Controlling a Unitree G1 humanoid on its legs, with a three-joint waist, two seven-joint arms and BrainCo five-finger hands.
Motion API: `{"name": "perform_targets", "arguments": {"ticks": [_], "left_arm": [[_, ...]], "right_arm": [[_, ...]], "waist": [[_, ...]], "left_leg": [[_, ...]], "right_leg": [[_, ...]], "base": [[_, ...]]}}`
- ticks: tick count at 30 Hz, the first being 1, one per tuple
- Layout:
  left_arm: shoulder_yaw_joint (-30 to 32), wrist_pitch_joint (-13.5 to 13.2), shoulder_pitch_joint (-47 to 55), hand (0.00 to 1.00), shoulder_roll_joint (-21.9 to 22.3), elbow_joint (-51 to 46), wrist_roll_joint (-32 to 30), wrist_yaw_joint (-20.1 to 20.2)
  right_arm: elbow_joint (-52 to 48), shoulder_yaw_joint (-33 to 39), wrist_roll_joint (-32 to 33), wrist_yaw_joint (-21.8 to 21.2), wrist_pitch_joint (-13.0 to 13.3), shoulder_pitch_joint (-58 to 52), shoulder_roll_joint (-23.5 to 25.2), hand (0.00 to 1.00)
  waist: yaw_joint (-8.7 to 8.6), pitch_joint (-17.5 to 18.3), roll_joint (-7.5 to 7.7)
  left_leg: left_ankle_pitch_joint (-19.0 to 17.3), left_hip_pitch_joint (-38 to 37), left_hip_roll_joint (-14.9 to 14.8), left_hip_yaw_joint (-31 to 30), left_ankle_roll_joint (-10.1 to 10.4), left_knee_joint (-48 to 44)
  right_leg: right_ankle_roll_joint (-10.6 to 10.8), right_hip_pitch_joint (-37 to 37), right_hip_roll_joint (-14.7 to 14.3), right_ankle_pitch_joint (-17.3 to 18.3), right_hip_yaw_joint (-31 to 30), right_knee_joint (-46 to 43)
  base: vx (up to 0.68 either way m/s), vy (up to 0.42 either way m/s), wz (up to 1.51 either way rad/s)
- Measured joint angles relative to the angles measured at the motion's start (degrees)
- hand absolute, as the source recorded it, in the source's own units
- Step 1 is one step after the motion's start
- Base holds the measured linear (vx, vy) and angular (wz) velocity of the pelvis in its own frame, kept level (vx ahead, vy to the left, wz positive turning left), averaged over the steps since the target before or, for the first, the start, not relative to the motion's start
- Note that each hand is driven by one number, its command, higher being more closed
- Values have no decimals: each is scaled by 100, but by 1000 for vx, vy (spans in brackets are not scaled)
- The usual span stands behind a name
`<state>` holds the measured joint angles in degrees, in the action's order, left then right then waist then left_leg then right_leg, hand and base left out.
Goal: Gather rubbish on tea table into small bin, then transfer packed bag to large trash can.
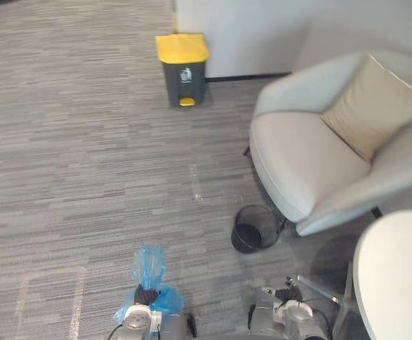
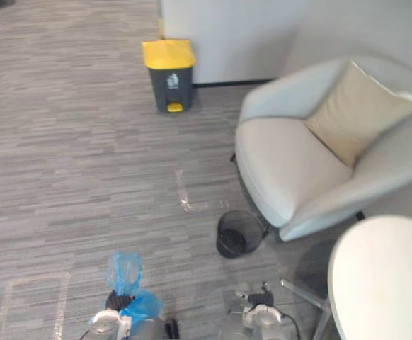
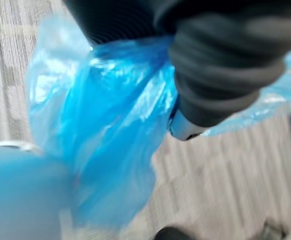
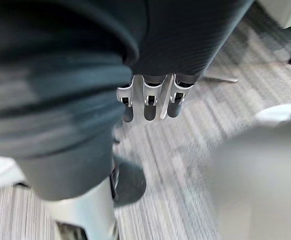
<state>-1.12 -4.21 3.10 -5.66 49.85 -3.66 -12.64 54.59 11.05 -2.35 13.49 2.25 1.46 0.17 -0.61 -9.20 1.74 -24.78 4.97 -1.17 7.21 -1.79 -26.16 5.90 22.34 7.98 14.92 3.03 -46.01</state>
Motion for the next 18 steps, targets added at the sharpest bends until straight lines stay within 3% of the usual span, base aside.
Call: {"name": "perform_targets", "arguments": {"ticks": [2,3,4,5,6,7,8,9,10,11,12,13,14,16,18], "left_arm": [[-3,2,-96,100,73,-24,45,2],[-4,1,-143,100,90,-25,43,9],[-24,-1,-234,100,186,17,41,35],[-51,-4,-281,100,317,44,39,41],[-49,-10,-286,100,358,33,34,41],[-33,-6,-341,100,406,35,27,39],[-7,3,-422,100,495,29,-23,44],[-7,3,-449,100,563,0,-36,44],[19,-6,-322,100,633,-86,-75,45],[104,-19,-237,100,698,-216,-78,53],[130,-12,-201,100,731,-239,-78,56],[182,7,-236,100,721,-261,-78,58],[224,7,-233,100,657,-386,-78,53],[241,2,-234,100,619,-461,-81,52],[239,4,-230,100,644,-458,-82,53]], "right_arm": [[14,17,3,-3,-1,-5,0,0],[16,92,11,-11,-8,-8,-7,0],[10,247,20,-12,-3,-71,-42,0],[11,359,11,2,-11,-61,-94,0],[9,436,14,1,-16,-17,-113,0],[-3,458,14,-1,-18,7,-127,0],[-14,457,14,-12,-29,-56,-130,0],[-71,444,18,-10,-34,-104,-124,0],[-278,440,52,-13,-19,-150,-25,0],[-414,223,56,-9,-44,-225,-21,0],[-415,179,57,-17,-32,-191,-28,0],[-412,169,60,-19,-2,-90,55,0],[-404,169,71,-21,-54,-20,191,0],[-414,170,75,-12,-58,-27,294,0],[-419,231,79,8,-64,9,395,0]], "waist": [[-8,-11,-4],[-37,-7,0],[-75,18,1],[-65,54,-196],[-37,53,-253],[-54,42,-296],[-125,13,-267],[-198,-6,-226],[-175,29,-348],[-157,64,-325],[-105,117,-449],[-16,104,-476],[57,8,-319],[127,-73,-164],[142,-82,-147]], "left_leg": [[-32,-281,81,-235,60,238],[-22,-467,124,-331,87,459],[-31,-759,178,-626,183,696],[34,-874,53,-794,293,811],[115,-906,2,-826,415,843],[295,-954,-38,-866,562,834],[753,-1136,-34,-866,640,668],[882,-1131,-12,-811,708,405],[999,-916,-195,-604,886,-632],[1232,-355,-539,-126,872,-2032],[1056,-132,-756,-8,782,-2487],[779,301,-1040,293,664,-2971],[584,628,-1093,481,501,-2929],[483,958,-1082,520,469,-2543],[483,1329,-1075,499,524,-1738]], "right_leg": [[-62,347,-285,16,266,503],[-229,424,-420,-112,344,1013],[-771,324,-524,-511,352,1412],[-808,218,-520,-414,594,1394],[-868,182,-513,-367,666,1329],[-991,84,-468,-280,793,1243],[-1101,-27,-259,-233,1029,668],[-1275,36,-160,-251,1155,276],[-915,-259,-368,-89,1180,1138],[-1044,-737,-556,-66,1148,1768],[-1082,-879,-734,-51,991,1943],[-1093,-1177,-872,-41,922,2192],[-1091,-1528,-856,-42,786,2447],[-1086,-1929,-784,-45,606,2690],[-1081,-2202,-686,-43,455,2841]], "base": [[526,-95,70],[544,-104,93],[576,-100,92],[490,-70,75],[490,-69,49],[701,-132,74],[681,-150,88],[539,-169,91],[277,-161,42],[268,-130,3],[382,-36,-45],[575,34,-53],[483,33,-45],[390,57,-43],[421,199,-57]]}}
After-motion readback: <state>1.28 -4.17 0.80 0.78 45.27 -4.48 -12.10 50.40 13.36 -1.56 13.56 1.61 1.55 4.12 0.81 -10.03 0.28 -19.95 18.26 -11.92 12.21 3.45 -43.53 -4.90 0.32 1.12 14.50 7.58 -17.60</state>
